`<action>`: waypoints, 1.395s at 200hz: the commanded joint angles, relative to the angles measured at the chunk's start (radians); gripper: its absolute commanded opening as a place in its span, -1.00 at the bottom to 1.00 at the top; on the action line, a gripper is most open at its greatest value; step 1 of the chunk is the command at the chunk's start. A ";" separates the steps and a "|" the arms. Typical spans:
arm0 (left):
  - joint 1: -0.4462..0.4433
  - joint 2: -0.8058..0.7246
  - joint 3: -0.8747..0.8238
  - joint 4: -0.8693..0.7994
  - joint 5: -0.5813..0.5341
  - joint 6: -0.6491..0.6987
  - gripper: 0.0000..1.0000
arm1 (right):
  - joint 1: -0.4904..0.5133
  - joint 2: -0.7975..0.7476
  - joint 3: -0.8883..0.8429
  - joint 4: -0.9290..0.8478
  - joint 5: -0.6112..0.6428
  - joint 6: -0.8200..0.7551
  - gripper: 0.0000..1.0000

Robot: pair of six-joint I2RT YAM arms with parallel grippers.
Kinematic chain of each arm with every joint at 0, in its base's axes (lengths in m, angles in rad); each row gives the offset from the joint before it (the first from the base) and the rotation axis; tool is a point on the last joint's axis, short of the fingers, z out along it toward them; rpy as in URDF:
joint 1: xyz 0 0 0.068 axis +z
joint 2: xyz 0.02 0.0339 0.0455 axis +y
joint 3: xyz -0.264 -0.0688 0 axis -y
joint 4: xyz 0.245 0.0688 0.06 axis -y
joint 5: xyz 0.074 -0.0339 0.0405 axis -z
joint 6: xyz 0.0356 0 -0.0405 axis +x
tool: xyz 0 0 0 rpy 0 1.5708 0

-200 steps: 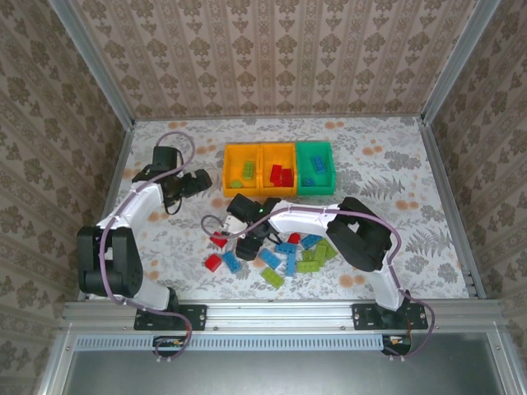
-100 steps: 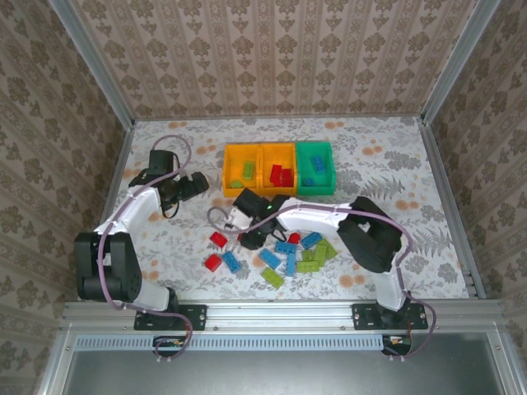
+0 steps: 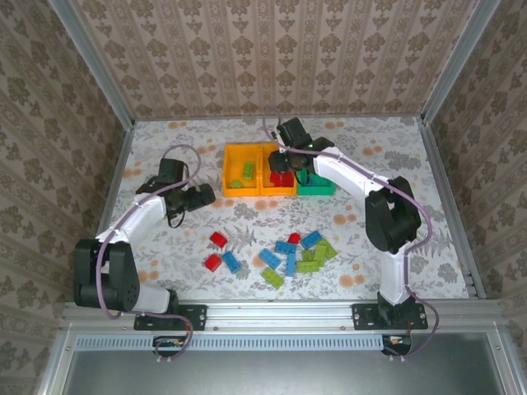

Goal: Sort the legos into containers by color

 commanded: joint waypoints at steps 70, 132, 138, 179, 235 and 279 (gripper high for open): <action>-0.186 -0.115 -0.125 -0.144 -0.079 0.017 1.00 | -0.030 0.178 0.188 -0.212 -0.005 0.232 -0.04; -0.225 -0.097 -0.169 -0.221 0.033 -0.269 1.00 | -0.019 0.113 0.158 -0.168 -0.031 0.274 0.37; -0.230 -0.100 -0.173 -0.220 0.040 -0.308 1.00 | -0.016 0.105 0.150 -0.159 -0.033 0.277 0.38; -0.239 -0.086 -0.159 -0.206 0.059 -0.467 1.00 | -0.010 0.023 0.048 -0.061 -0.053 0.310 0.41; -0.244 0.014 -0.110 -0.225 0.066 -0.577 0.97 | -0.011 -0.108 -0.087 0.033 -0.013 0.274 0.51; -0.243 0.105 -0.023 -0.252 0.044 -0.586 0.84 | -0.011 -0.213 -0.225 0.083 0.032 0.232 0.57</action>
